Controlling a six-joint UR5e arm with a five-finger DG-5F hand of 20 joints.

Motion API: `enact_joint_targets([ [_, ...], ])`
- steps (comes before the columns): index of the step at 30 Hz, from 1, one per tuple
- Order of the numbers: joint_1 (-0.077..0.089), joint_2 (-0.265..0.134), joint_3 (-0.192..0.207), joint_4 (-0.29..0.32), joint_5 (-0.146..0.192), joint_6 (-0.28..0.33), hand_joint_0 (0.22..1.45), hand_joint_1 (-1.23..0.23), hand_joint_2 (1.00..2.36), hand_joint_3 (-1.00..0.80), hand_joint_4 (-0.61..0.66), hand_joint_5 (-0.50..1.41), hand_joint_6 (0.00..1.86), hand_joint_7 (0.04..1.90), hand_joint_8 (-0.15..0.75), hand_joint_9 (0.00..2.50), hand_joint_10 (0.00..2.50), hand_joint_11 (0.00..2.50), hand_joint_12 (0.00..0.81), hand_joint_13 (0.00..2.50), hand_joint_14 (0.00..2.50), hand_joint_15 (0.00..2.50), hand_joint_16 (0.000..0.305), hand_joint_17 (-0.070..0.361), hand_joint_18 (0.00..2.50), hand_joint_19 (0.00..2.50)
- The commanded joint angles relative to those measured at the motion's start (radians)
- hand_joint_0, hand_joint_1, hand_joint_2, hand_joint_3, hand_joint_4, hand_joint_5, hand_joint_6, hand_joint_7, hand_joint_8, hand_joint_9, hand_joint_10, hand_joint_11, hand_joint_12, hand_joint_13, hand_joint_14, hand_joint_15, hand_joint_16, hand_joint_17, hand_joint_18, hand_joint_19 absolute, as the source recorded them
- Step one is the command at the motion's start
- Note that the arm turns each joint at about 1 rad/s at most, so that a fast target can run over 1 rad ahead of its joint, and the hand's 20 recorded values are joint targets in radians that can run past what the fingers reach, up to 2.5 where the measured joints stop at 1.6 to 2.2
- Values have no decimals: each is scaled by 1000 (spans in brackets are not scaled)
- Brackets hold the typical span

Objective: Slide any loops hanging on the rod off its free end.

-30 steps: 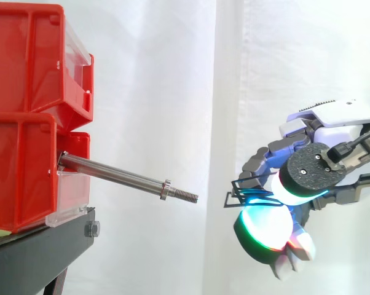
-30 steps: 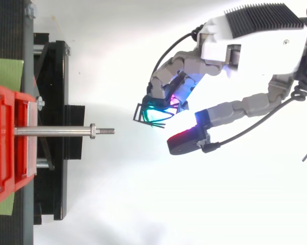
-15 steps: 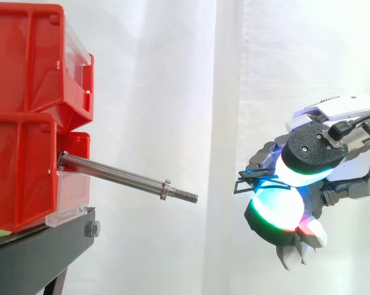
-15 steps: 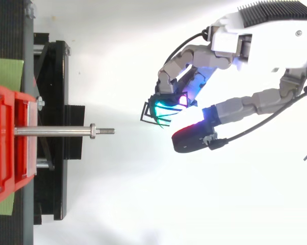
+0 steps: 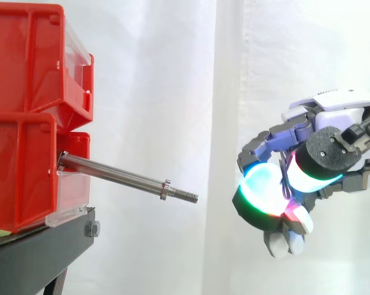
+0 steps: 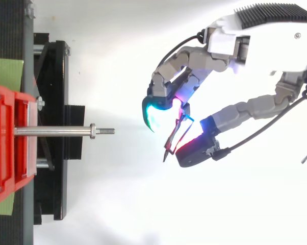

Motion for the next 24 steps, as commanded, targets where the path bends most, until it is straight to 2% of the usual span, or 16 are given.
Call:
enact_joint_targets([
  [1, 3, -1, -2, 38, 1, 4, 633, -753, 1010, -369, 154, -182, 896, 985, 330, 995, 15, 759, 354, 820, 13, 359, 52, 117, 814, 458],
  [9, 15, -1, -2, 52, 1, 12, 589, -703, 1019, -232, 153, -155, 897, 1094, 328, 1011, 12, 743, 353, 807, 13, 370, 50, 113, 768, 485],
  [17, 24, -1, -2, 50, 3, 24, 571, -552, 1011, -232, 161, -134, 886, 1112, 352, 1027, 14, 660, 376, 790, 12, 354, 56, 125, 744, 498],
  [22, 27, -1, -2, 52, 4, 24, 573, -536, 1007, -139, 126, -123, 877, 1075, 377, 1052, 12, 642, 392, 793, 12, 342, 60, 135, 761, 484],
  [24, 29, -1, -2, 52, 7, 24, 573, -596, 1004, -60, 122, -121, 874, 1066, 388, 1059, 11, 638, 399, 800, 10, 331, 62, 139, 783, 465],
])
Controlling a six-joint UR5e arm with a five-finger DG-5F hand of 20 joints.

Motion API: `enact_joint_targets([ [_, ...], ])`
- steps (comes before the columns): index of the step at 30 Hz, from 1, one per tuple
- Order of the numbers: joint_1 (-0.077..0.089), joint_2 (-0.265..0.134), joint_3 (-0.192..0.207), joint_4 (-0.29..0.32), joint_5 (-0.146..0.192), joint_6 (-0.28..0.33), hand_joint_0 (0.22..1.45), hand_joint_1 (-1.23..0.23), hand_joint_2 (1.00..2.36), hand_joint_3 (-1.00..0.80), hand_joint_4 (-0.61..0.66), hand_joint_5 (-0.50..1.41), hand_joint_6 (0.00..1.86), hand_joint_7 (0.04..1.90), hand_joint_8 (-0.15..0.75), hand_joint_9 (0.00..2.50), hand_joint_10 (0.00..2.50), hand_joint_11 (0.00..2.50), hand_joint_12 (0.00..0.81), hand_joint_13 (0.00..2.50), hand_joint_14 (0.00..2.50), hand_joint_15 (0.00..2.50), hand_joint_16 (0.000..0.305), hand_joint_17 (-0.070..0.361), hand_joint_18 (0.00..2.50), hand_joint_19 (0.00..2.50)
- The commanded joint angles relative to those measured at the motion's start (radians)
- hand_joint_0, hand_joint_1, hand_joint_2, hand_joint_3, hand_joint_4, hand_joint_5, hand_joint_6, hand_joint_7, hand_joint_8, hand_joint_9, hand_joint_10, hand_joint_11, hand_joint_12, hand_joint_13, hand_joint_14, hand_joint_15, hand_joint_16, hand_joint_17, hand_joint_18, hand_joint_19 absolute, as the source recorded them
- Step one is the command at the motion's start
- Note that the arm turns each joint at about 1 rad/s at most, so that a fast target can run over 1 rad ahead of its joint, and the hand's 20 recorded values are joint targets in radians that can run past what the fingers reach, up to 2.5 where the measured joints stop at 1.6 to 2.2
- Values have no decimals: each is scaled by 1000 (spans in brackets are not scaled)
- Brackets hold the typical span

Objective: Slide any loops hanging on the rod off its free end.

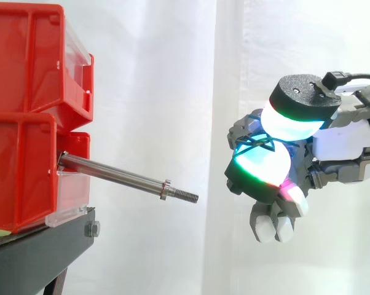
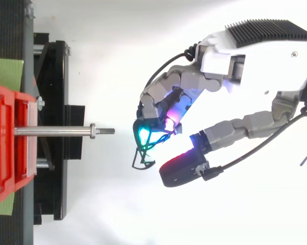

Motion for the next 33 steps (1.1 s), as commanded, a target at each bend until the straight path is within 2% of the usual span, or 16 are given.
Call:
enact_joint_targets([
  [1, 3, -1, 0, 0, 6, 0, 571, -637, 1003, -8, 124, -124, 873, 1076, 390, 1058, 8, 643, 408, 804, 9, 323, 63, 141, 803, 439],
  [2, 3, 0, 0, 0, 7, 2, 576, -689, 1000, 48, 121, -134, 883, 1081, 393, 1052, 12, 656, 410, 808, 9, 326, 64, 144, 820, 435],
  [7, 6, -1, 0, 0, 9, 2, 599, -755, 1006, 59, 109, -160, 911, 998, 380, 1037, 11, 716, 412, 799, 10, 329, 64, 143, 828, 433],
  [10, 6, -1, 0, 0, 9, 5, 615, -773, 1001, -7, 143, -168, 913, 951, 370, 1018, 13, 738, 408, 790, 10, 335, 62, 140, 816, 440],
  [12, 6, 0, 0, 0, 9, 6, 612, -794, 1011, -88, 142, -173, 908, 983, 345, 999, 12, 739, 384, 766, 12, 341, 57, 129, 774, 457],
  [14, 8, 0, 0, 0, 16, 12, 596, -760, 1017, -216, 141, -161, 890, 1098, 315, 990, 15, 734, 343, 731, 14, 354, 49, 111, 717, 492],
  [17, 9, 0, 0, -1, 22, 15, 587, -697, 1014, -308, 166, -147, 879, 1123, 321, 1004, 15, 703, 339, 731, 14, 353, 49, 110, 715, 492],
  [22, 9, 0, 0, -1, 24, 15, 583, -567, 1010, -366, 175, -123, 850, 1165, 324, 1019, 16, 676, 335, 731, 14, 350, 48, 108, 705, 503],
  [27, 11, 0, 0, -1, 24, 17, 583, -540, 1013, -325, 165, -115, 840, 1162, 329, 1030, 13, 670, 334, 735, 12, 352, 48, 107, 699, 506],
  [30, 11, 0, 0, -3, 24, 15, 573, -591, 1018, -214, 160, -111, 841, 1179, 343, 1038, 15, 680, 340, 743, 12, 338, 49, 110, 712, 488],
  [33, 11, 0, 0, -3, 24, 15, 562, -693, 1011, -72, 192, -120, 872, 1137, 380, 1058, 14, 675, 387, 789, 10, 329, 58, 132, 805, 446],
])
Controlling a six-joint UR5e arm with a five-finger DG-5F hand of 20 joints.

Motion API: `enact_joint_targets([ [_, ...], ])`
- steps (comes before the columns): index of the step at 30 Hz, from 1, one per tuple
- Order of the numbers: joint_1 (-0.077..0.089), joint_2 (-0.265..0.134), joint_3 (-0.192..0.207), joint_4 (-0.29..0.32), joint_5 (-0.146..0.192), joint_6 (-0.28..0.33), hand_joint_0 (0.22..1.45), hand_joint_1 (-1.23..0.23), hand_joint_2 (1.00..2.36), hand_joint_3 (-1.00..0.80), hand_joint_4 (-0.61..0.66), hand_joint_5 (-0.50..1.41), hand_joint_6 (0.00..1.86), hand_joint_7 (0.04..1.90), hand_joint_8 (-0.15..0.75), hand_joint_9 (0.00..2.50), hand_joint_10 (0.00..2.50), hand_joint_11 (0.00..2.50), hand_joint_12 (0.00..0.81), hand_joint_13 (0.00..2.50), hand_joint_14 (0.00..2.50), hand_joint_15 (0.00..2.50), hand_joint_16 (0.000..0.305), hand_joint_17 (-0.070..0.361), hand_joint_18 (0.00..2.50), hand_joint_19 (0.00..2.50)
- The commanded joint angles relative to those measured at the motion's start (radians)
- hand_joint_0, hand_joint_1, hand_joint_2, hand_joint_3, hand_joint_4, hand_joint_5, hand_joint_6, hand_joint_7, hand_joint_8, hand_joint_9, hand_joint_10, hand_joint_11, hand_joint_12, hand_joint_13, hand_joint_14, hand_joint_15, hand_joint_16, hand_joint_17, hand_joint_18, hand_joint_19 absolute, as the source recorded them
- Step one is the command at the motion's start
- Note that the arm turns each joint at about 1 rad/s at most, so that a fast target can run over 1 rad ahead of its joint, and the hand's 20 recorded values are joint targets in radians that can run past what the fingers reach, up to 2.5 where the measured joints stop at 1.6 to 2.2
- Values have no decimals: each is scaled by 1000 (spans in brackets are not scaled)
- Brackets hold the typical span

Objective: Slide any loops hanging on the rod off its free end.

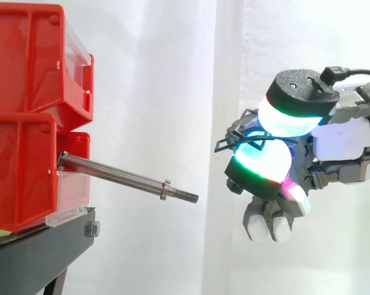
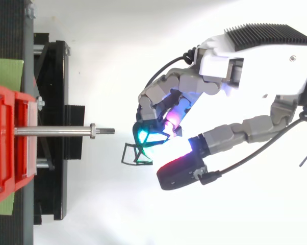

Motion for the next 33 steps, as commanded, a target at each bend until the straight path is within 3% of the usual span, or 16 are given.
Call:
enact_joint_targets([
  [1, 0, 0, 0, -1, 0, 1, 570, -736, 1009, -39, 185, -128, 884, 1140, 379, 1051, 9, 690, 392, 791, 10, 333, 60, 134, 816, 440],
  [6, 0, 0, -3, 2, 0, 0, 589, -785, 1008, 26, 78, -150, 915, 1072, 376, 1030, 11, 730, 398, 779, 10, 331, 60, 135, 812, 443],
  [9, 0, 0, -6, 2, 0, 1, 671, -878, 1017, 41, 37, -187, 929, 1071, 319, 955, 15, 749, 363, 725, 12, 359, 53, 118, 735, 479],
  [15, 0, 0, -8, 2, 5, 1, 650, -886, 1016, -213, 111, -196, 919, 1030, 300, 936, 16, 758, 352, 705, 12, 353, 50, 113, 707, 474],
  [17, 0, 0, -8, 2, 3, 1, 620, -766, 1009, -377, 134, -171, 895, 1099, 303, 936, 15, 742, 339, 680, 12, 336, 49, 109, 668, 470],
  [23, 0, 0, -8, 4, 3, 7, 589, -529, 1003, -461, 136, -139, 867, 1158, 308, 966, 13, 701, 323, 650, 11, 319, 47, 106, 624, 486],
  [27, 2, -2, -8, 2, 3, 7, 598, -546, 1011, -376, 125, -124, 863, 1174, 312, 974, 15, 677, 307, 641, 11, 313, 45, 101, 610, 482],
  [33, 2, 0, -8, 4, 3, 7, 577, -782, 1020, -57, 137, -136, 896, 1172, 337, 988, 13, 696, 322, 656, 9, 278, 48, 109, 668, 442],
])
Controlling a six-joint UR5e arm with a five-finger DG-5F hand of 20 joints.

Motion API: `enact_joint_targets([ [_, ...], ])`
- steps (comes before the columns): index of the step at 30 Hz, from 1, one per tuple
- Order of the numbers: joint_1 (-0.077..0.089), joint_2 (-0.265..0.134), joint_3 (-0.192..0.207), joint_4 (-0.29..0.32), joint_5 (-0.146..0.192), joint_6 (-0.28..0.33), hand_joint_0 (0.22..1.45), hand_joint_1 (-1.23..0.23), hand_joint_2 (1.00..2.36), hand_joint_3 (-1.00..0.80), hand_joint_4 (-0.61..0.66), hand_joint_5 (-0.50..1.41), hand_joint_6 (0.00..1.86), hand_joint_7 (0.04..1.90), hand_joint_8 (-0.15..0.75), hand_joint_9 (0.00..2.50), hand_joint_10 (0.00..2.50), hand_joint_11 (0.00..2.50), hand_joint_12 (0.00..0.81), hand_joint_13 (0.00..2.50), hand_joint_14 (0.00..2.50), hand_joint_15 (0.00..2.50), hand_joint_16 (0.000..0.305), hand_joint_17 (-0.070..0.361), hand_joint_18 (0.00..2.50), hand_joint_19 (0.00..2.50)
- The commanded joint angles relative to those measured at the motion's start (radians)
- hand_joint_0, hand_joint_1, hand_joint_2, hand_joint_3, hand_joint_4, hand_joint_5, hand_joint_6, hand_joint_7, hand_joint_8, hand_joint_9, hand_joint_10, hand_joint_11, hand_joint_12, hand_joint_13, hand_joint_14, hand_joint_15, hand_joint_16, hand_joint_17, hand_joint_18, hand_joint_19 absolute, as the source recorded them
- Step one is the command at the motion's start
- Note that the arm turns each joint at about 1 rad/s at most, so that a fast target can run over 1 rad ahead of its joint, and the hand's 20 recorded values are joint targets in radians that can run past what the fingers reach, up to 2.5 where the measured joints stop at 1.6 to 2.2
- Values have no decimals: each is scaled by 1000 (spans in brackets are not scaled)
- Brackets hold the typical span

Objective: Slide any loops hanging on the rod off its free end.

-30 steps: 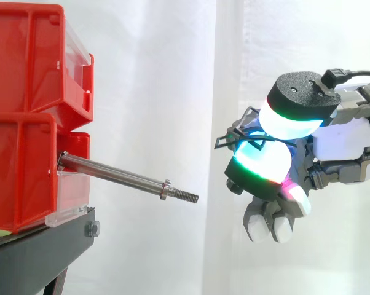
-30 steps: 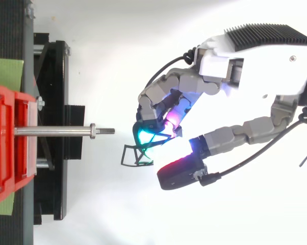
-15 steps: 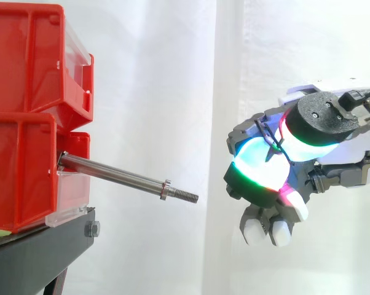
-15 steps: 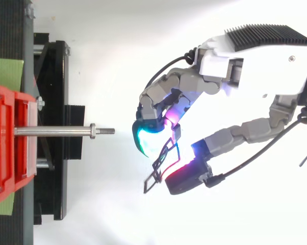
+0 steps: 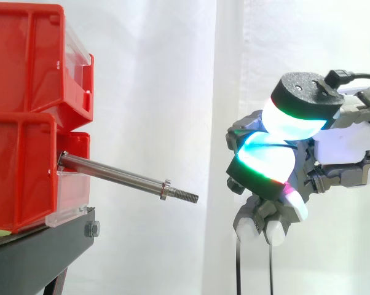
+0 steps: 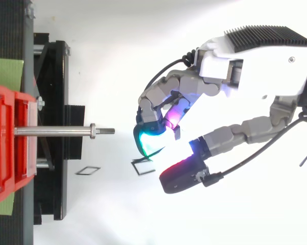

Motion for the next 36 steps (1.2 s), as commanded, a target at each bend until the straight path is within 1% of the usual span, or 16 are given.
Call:
enact_joint_targets([
  [1, 2, 0, 0, 0, 0, 0, 584, -802, 1020, -31, 110, -139, 900, 1175, 336, 984, 11, 695, 322, 655, 9, 282, 48, 108, 672, 443],
  [2, 2, 0, 1, 0, 0, 0, 590, -812, 1020, -23, 84, -141, 905, 1170, 332, 981, 13, 705, 322, 655, 9, 283, 48, 108, 674, 445],
  [6, 2, 0, 0, 0, 0, 0, 600, -824, 1022, -29, 56, -147, 913, 1140, 326, 969, 12, 718, 314, 648, 10, 287, 46, 104, 666, 453],
  [10, 3, 0, 0, 0, 8, 0, 587, -774, 1021, -104, 112, -150, 915, 1095, 313, 965, 15, 703, 310, 642, 10, 292, 46, 102, 660, 466],
  [13, 3, 0, 0, 0, 8, 2, 578, -721, 1019, -175, 151, -143, 899, 1154, 320, 980, 14, 705, 306, 641, 10, 304, 45, 102, 648, 471],
  [20, 3, -1, 0, 0, 8, 6, 565, -612, 1015, -247, 151, -135, 890, 1182, 315, 969, 12, 676, 301, 613, 11, 310, 44, 98, 595, 490],
  [22, 5, 0, 0, 0, 8, 5, 562, -605, 1015, -221, 131, -131, 889, 1176, 324, 977, 12, 674, 307, 618, 10, 301, 45, 102, 598, 481],
  [24, 5, 0, 0, 0, 11, 5, 567, -617, 1012, -175, 116, -123, 890, 1155, 347, 995, 12, 662, 332, 633, 9, 283, 51, 114, 638, 463],
  [25, 5, 0, 0, 0, 8, 5, 565, -655, 1009, -116, 107, -119, 890, 1146, 362, 1007, 11, 651, 349, 647, 8, 275, 54, 122, 667, 438],
  [26, 5, 0, 0, 0, 8, 5, 567, -707, 1010, -44, 104, -121, 891, 1172, 363, 1008, 8, 660, 349, 648, 8, 271, 54, 122, 670, 427],
  [28, 5, 0, 0, 0, 11, 5, 573, -744, 1009, 9, 84, -122, 895, 1178, 365, 1005, 11, 654, 351, 650, 8, 271, 55, 123, 681, 419],
  [33, 5, 0, 0, 0, 8, 5, 583, -767, 1010, 30, 15, -125, 901, 1171, 359, 1006, 12, 675, 349, 651, 8, 270, 54, 122, 693, 416],
  [36, 5, 0, 0, 0, 11, 9, 593, -784, 1015, 36, -44, -130, 909, 1150, 342, 995, 12, 673, 339, 643, 9, 281, 52, 117, 679, 428],
])
